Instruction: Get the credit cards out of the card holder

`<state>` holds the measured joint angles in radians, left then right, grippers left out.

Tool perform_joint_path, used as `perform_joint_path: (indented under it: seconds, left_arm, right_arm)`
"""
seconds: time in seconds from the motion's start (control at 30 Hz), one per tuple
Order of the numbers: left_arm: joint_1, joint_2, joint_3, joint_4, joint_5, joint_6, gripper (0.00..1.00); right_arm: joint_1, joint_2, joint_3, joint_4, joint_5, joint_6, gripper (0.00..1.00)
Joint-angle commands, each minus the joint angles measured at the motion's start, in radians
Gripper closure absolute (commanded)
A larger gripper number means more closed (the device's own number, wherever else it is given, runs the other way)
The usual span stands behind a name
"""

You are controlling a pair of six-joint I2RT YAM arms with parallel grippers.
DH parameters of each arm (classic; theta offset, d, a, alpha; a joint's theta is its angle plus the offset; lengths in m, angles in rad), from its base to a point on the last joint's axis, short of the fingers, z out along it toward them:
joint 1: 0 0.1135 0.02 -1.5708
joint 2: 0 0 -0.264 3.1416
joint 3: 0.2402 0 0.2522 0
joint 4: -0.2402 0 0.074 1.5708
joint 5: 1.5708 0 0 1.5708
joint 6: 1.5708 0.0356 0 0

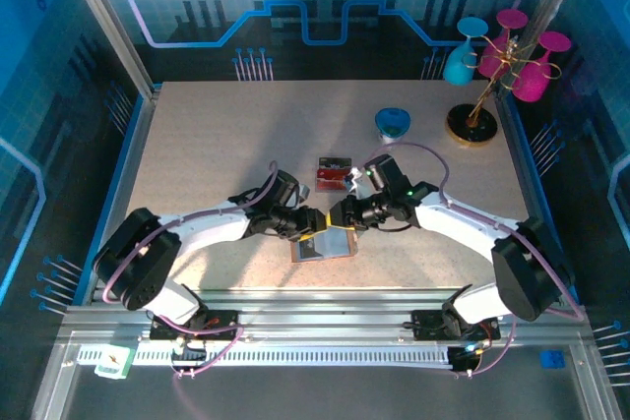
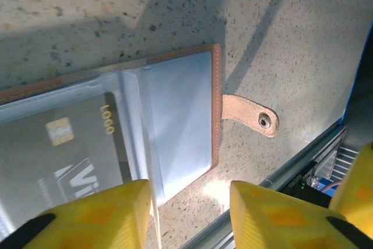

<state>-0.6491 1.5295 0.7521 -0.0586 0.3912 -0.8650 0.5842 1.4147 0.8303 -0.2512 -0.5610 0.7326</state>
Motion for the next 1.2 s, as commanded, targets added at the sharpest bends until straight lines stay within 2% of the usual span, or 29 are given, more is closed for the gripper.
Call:
perform_joint_path:
  seconds: [0.0, 0.3, 0.8, 0.97, 1.17]
  left_arm:
    - [-0.021, 0.035, 0.048, 0.019, 0.026, -0.005, 0.53]
    - [-0.068, 0.123, 0.121, 0.025, 0.023, -0.019, 0.46]
    - [-0.114, 0.253, 0.185, 0.016, 0.024, -0.044, 0.44]
    - [-0.118, 0.265, 0.184, 0.021, 0.026, -0.051, 0.44]
    - [-0.116, 0.211, 0.162, 0.030, -0.002, -0.047, 0.44]
  right_arm:
    - [-0.028, -0.051, -0.022, -0.042, 0.017, -0.013, 0.70]
    - [-0.097, -0.154, -0.070, -0.076, 0.026, -0.021, 0.70]
    - [-0.130, -0.198, -0.150, -0.035, 0.017, -0.001, 0.69]
    - [-0.130, -0.197, -0.161, -0.027, 0.012, 0.002, 0.69]
    - [-0.130, -0.193, -0.169, -0.017, 0.006, 0.008, 0.69]
